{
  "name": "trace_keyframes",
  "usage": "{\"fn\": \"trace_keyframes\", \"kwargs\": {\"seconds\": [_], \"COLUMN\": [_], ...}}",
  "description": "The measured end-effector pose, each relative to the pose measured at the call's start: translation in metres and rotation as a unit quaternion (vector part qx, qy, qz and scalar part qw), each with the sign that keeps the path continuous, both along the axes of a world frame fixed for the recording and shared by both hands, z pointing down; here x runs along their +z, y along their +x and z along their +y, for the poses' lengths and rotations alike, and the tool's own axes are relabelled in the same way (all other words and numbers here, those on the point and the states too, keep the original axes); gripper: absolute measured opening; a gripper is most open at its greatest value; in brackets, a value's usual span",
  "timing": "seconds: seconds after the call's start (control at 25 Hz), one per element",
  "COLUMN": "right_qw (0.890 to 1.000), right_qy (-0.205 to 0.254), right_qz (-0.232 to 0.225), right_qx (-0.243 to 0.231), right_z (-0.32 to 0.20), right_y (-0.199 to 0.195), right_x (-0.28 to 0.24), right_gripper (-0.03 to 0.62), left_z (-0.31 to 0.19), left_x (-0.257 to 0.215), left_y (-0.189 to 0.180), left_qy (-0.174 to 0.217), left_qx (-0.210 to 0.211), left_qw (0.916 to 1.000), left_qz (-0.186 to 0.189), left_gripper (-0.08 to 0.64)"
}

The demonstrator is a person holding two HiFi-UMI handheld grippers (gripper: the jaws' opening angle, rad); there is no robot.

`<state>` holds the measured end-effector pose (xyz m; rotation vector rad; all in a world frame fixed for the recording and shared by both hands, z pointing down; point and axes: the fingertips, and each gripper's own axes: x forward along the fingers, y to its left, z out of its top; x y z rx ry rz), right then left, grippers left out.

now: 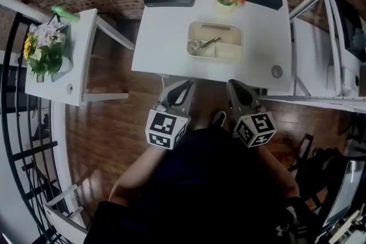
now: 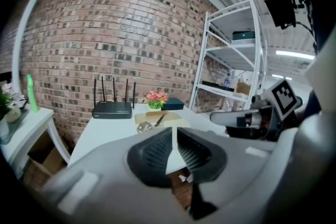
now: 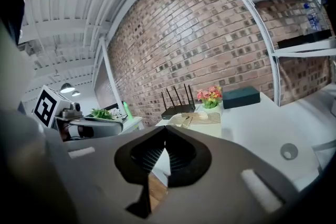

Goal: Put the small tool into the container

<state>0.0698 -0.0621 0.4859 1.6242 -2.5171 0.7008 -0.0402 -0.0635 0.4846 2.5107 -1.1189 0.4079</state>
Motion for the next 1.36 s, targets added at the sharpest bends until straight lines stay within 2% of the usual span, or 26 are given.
{"fn": "trace_keyframes", "kwargs": {"seconds": [0.52, 1.36], "right_qw": [0.999, 0.999], "right_qy": [0.029, 0.03], "right_qz": [0.025, 0.032], "right_qx": [-0.022, -0.019], "right_z": [0.004, 0.0], "right_y": [-0.007, -0.006], "right_x": [-0.011, -0.011], "right_gripper": [0.011, 0.011], "left_z": [0.002, -0.004], "left_x": [0.004, 0.007], "left_y": [0.012, 0.014], "left_qy": [-0.009, -0.01], "left_qx": [0.025, 0.032], "left_qw": [0.9996, 0.9995], "left_qz": [-0.001, 0.001], "left_gripper": [0.023, 0.023]}}
